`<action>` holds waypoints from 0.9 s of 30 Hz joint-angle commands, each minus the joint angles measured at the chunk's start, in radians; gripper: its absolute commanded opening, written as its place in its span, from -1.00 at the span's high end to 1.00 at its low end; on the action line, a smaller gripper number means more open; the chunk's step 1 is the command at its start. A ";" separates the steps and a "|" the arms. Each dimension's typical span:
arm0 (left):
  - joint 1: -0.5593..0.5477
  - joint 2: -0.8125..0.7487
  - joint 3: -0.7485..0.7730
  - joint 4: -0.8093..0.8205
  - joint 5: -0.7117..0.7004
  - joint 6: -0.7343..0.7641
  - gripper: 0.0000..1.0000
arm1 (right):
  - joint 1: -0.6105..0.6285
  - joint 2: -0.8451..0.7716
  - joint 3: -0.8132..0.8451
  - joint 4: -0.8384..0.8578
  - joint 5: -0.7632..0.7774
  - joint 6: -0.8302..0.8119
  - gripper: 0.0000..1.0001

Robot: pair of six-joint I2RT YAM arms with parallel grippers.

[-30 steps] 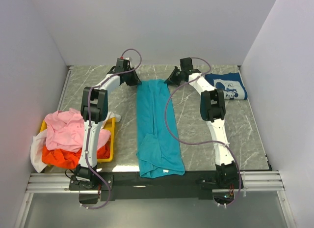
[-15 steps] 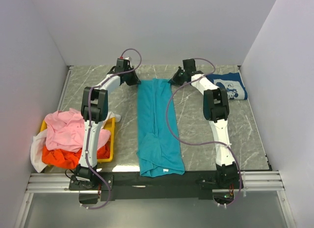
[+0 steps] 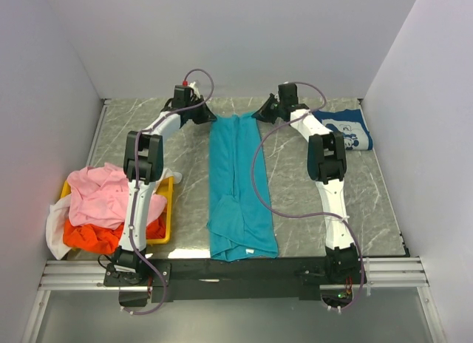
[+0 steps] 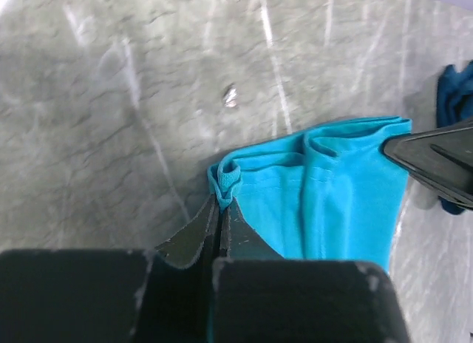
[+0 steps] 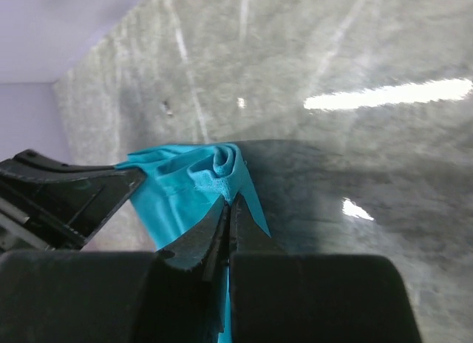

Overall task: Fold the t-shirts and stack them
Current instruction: Fold the tshirt

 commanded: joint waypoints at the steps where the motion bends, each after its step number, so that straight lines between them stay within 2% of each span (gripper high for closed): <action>1: 0.005 -0.037 0.079 0.097 0.058 -0.016 0.99 | -0.013 -0.096 0.041 0.100 -0.059 0.029 1.00; 9: 0.029 -0.073 0.116 0.163 0.123 -0.064 0.99 | -0.024 -0.150 0.046 0.130 -0.117 0.021 1.00; 12: 0.045 -0.128 0.042 0.235 0.152 -0.085 0.99 | -0.028 -0.191 0.006 0.130 -0.142 -0.009 1.00; 17: 0.049 -0.184 -0.045 0.208 0.236 -0.050 0.99 | -0.030 -0.285 -0.122 0.155 -0.176 -0.069 1.00; 22: 0.048 -0.299 -0.252 0.270 0.233 -0.032 0.99 | -0.028 -0.371 -0.265 0.130 -0.194 -0.153 1.00; 27: 0.042 -0.390 -0.378 0.280 0.304 -0.022 0.99 | -0.024 -0.451 -0.414 0.135 -0.245 -0.200 1.00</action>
